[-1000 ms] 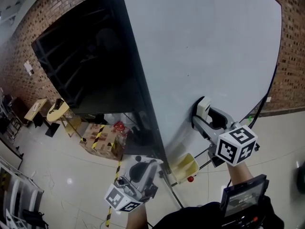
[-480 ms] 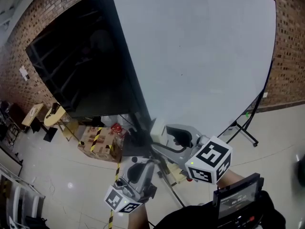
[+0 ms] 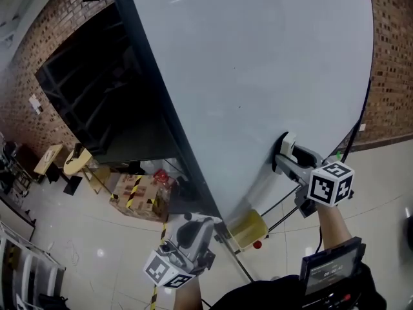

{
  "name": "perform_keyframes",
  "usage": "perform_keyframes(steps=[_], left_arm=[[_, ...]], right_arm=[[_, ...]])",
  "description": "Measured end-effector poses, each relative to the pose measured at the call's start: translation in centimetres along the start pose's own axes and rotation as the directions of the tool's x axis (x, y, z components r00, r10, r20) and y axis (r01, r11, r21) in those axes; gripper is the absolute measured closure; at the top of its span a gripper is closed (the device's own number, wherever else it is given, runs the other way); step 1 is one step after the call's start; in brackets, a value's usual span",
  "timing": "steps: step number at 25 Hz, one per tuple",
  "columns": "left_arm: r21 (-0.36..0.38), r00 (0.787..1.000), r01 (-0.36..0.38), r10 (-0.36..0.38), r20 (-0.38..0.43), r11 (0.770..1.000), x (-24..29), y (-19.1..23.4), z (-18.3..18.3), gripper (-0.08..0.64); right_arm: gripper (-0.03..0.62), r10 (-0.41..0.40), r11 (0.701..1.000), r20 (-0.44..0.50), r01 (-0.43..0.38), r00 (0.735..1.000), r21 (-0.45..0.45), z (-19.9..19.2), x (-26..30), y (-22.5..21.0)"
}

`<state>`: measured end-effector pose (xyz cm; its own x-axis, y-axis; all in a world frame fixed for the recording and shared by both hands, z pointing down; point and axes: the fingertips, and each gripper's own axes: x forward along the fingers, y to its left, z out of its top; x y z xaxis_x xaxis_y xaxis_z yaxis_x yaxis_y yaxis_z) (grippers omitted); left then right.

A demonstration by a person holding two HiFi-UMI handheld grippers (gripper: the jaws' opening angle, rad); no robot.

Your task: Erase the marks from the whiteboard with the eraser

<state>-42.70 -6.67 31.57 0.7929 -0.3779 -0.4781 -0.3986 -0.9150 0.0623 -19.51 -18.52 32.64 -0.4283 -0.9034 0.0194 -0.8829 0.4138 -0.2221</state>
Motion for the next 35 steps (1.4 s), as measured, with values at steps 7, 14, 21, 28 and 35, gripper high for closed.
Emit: perform_keyframes(steps=[7, 14, 21, 28, 35], left_arm=[[-0.004, 1.0, -0.013, 0.013, -0.008, 1.0, -1.8, 0.6, -0.7, 0.502], [-0.022, 1.0, -0.017, 0.017, 0.016, 1.0, -3.0, 1.0, 0.3, 0.502], [-0.061, 0.999, 0.007, -0.005, 0.038, 0.998, -3.2, 2.0, 0.1, 0.502], [-0.067, 0.999, 0.018, -0.016, 0.04, 0.998, -2.9, 1.8, -0.6, 0.502], [0.028, 0.997, -0.083, 0.082, 0.012, 0.996, 2.6, -1.1, -2.3, 0.502]], right_arm=[[0.35, -0.038, 0.999, 0.027, 0.039, 0.999, -0.024, -1.2, 0.3, 2.0], [0.35, 0.219, 0.963, -0.064, -0.227, 0.973, -0.143, -3.2, 1.9, 15.6], [0.35, 0.251, 0.954, -0.065, -0.258, 0.966, -0.155, -3.1, 2.4, 16.2], [0.35, 0.233, 0.959, -0.067, -0.241, 0.97, -0.153, -3.9, 2.3, 14.0], [0.35, 0.312, 0.941, -0.056, -0.316, 0.948, -0.116, -2.6, 0.4, 6.8]])
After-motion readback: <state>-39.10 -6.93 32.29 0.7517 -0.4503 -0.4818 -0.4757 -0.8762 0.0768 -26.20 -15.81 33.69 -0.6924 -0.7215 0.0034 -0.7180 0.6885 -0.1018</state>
